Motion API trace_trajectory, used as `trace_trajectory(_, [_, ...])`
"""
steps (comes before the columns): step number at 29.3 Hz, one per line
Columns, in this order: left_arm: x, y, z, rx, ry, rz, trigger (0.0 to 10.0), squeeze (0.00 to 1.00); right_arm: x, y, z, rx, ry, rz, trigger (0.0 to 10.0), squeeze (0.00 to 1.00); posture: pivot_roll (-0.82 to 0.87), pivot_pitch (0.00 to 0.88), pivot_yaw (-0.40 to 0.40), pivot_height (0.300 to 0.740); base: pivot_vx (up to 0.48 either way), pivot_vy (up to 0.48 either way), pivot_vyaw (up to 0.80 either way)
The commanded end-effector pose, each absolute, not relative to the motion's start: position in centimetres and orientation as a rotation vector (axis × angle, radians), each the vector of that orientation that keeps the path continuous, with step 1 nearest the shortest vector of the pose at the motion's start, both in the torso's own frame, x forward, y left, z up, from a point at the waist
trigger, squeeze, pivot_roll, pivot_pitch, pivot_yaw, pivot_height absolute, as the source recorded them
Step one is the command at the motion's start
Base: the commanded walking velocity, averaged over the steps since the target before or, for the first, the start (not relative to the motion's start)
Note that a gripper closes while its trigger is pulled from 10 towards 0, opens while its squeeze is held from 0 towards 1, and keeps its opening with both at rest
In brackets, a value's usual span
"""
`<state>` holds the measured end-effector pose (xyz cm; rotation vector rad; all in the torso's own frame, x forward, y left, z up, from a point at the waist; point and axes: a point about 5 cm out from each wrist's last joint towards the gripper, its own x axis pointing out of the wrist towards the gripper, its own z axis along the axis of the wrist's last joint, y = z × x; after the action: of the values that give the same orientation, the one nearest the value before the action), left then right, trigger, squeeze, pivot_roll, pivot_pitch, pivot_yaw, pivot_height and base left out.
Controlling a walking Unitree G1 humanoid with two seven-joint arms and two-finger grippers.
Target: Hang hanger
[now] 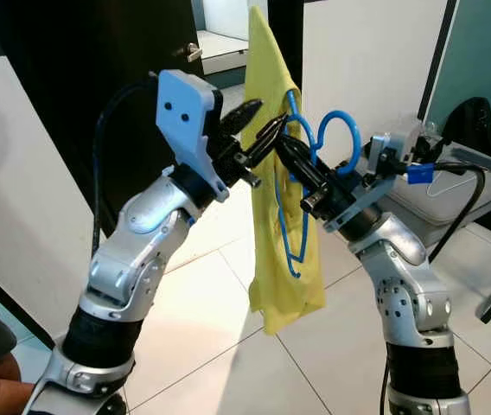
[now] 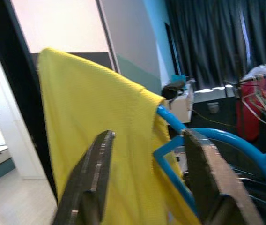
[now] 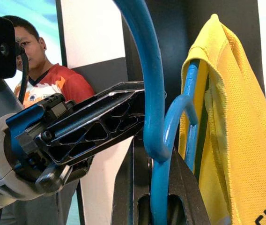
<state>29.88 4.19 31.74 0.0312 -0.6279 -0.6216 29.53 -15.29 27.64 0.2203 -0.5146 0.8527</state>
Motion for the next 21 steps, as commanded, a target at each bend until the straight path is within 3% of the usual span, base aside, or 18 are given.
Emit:
trace_trajectory(1, [30.7, 4.5, 30.5, 0.069, -0.558, -0.596, 10.0, 1.0, 28.4, -14.5, 29.1, 0.22, -0.602, 0.929, 10.0, 0.0, -0.06, 0.0, 0.039, 0.74, 0.0, 0.0, 0.0])
trace_trajectory(5, [31.1, 4.9, 30.7, 0.074, -0.557, -0.553, 10.0, 1.0, 28.4, -14.4, 29.1, 0.223, -0.606, 0.942, 10.0, 0.0, -0.06, 0.0, 0.038, 0.74, 0.0, 0.0, 0.0])
trace_trajectory(6, [31.3, 5.4, 30.9, 0.069, -0.557, -0.516, 10.0, 0.0, 28.3, -14.4, 29.1, 0.225, -0.608, 0.95, 10.0, 0.0, -0.06, 0.0, 0.038, 0.74, 0.0, 0.0, 0.0])
trace_trajectory(21, [31.7, 6.0, 30.7, 0.061, -0.537, -0.5, 10.0, 0.0, 27.3, -14.0, 29.0, 0.233, -0.611, 1.045, 10.0, 0.0, -0.06, 0.0, 0.039, 0.74, 0.0, 0.0, 0.0])
